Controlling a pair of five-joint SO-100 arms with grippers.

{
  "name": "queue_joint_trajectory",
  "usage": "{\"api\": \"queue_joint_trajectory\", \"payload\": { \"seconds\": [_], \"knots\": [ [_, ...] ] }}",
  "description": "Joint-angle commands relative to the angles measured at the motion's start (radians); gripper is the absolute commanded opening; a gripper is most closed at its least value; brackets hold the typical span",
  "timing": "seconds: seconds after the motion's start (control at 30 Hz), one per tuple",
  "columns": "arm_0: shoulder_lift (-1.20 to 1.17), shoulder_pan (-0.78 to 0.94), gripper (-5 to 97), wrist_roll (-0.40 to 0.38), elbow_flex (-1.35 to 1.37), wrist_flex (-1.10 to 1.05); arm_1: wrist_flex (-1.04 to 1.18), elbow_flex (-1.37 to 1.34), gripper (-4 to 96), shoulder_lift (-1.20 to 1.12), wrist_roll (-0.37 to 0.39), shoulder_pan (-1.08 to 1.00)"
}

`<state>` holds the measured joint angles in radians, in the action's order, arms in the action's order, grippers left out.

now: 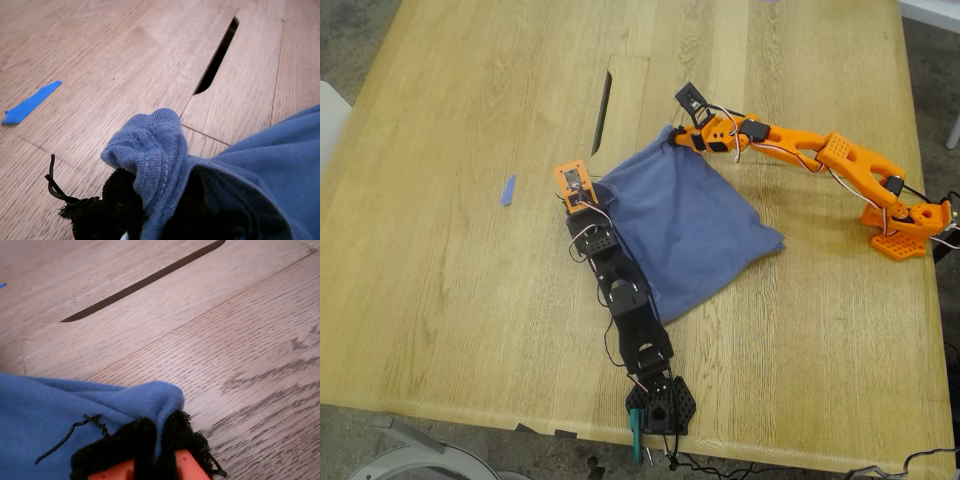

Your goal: Fold a T-shirt

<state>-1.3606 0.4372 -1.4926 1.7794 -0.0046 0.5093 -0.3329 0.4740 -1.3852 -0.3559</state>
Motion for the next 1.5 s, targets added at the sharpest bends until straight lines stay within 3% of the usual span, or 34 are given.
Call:
{"api": "queue_joint_trajectory", "payload": {
  "seconds": [0.0, 0.5, 1.47],
  "knots": [
    [-0.192, 0.006, 0, 0.009, 0.006, 0.006, 0.038, 0.054, 0.0, 0.118, -0.006, 0.003],
    [-0.442, 0.008, 0, 0.014, 0.107, 0.198, 0.373, 0.1, 0.0, 0.344, -0.025, 0.048],
    [-1.183, -0.164, 0, 0.015, 0.307, 0.922, 1.017, 0.041, 0.0, 0.729, 0.003, 0.293]
  ]
}}
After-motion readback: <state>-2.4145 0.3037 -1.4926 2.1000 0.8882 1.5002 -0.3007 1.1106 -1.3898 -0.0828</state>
